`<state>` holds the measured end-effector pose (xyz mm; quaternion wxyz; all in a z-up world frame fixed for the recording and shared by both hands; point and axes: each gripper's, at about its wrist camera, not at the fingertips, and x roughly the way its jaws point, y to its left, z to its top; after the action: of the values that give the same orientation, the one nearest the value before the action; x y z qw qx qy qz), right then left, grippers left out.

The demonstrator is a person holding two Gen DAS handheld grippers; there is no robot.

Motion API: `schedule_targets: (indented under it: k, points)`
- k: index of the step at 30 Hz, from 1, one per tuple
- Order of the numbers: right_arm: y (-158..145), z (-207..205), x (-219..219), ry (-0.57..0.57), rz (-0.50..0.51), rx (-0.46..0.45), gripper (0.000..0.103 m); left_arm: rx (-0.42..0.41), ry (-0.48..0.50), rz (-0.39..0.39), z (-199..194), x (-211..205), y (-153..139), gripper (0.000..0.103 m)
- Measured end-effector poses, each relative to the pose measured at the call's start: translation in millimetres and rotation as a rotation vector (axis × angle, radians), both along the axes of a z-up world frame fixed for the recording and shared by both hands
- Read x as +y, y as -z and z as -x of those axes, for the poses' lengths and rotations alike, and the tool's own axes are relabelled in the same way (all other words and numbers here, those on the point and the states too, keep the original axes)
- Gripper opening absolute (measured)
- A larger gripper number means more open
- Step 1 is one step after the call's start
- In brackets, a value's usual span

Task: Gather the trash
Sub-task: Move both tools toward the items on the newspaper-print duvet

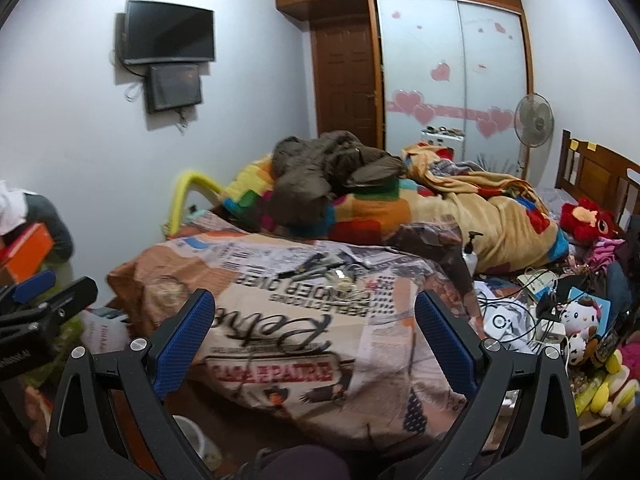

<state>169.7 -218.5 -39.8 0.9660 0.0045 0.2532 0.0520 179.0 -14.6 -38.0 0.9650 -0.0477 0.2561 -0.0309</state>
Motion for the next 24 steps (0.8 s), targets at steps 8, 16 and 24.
schedule_targets:
  k: [8,16,24]
  points:
    - [32,-73,-17,0.050,0.022,0.075,0.100,0.070,0.039,-0.020,-103,-33,32,0.103]
    - [73,-153,-32,0.081,-0.016,0.151,0.100,0.140,0.033,0.043,-194,-49,75,0.103]
    - [113,-239,-45,0.080,-0.018,0.235,0.100,0.209,0.040,0.083,-270,-60,125,0.092]
